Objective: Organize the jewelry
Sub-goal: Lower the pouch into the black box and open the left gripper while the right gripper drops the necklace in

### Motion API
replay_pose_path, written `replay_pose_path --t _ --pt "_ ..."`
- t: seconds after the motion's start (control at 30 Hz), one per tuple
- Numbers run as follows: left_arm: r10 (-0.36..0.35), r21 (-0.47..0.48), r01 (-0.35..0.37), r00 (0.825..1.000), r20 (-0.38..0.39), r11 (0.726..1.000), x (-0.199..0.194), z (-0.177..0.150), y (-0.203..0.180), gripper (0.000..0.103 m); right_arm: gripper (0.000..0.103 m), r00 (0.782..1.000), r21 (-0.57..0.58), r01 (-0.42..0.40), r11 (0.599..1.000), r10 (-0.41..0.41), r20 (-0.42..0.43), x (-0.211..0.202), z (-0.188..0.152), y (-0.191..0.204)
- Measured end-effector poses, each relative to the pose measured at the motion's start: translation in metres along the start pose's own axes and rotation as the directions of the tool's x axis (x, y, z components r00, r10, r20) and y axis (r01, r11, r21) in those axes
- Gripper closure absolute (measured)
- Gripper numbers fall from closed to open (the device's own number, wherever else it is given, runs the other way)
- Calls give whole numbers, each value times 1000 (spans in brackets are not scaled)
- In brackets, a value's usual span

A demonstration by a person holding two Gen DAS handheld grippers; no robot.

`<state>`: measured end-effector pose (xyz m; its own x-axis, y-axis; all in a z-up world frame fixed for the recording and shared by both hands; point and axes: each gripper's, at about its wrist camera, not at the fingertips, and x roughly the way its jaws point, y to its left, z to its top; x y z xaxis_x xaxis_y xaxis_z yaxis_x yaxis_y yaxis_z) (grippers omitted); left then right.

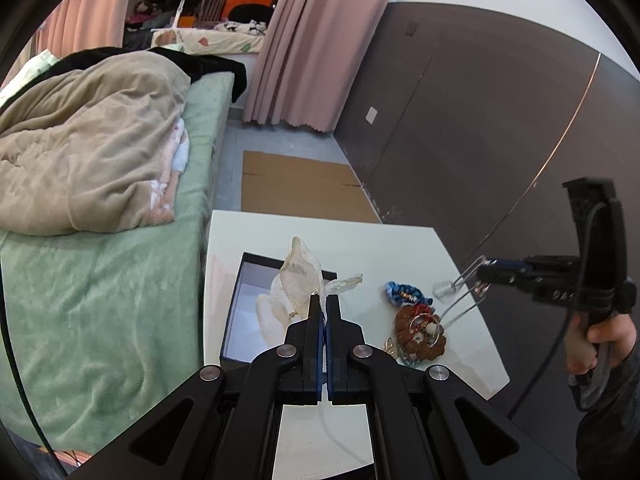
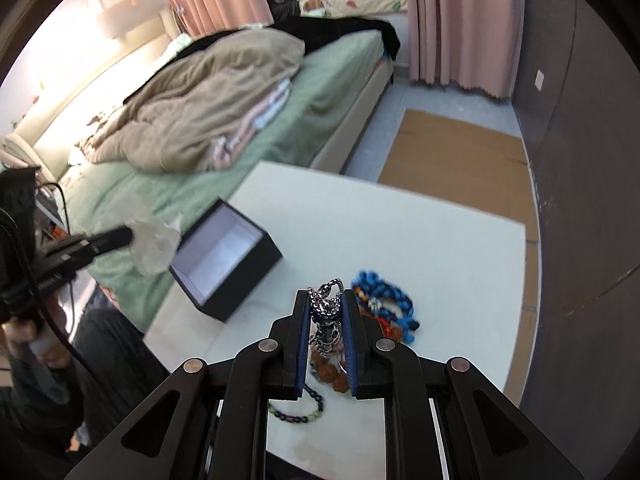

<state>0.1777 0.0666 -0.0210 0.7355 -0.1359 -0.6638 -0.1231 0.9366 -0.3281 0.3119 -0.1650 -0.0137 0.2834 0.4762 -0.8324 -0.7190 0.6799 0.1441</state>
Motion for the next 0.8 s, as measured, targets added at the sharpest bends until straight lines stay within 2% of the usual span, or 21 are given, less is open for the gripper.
replay_pose_path --t 0.27,0.4,0.63,0.8 --pt "-17 -1 18 999 33 1000 -11 1 6 103 87 993 -13 8 1000 -7 115 -46 32 20" --pt "-18 -2 18 998 53 1000 -20 5 11 103 87 989 -25 4 1000 0 151 -55 52 35" --pt "18 -9 -17 998 66 1000 -35 11 27 103 87 984 -43 -65 997 71 163 -35 72 67" --pt "43 -30 -41 996 74 999 -43 11 41 103 87 983 -63 -127 990 134 123 -1 75 93"
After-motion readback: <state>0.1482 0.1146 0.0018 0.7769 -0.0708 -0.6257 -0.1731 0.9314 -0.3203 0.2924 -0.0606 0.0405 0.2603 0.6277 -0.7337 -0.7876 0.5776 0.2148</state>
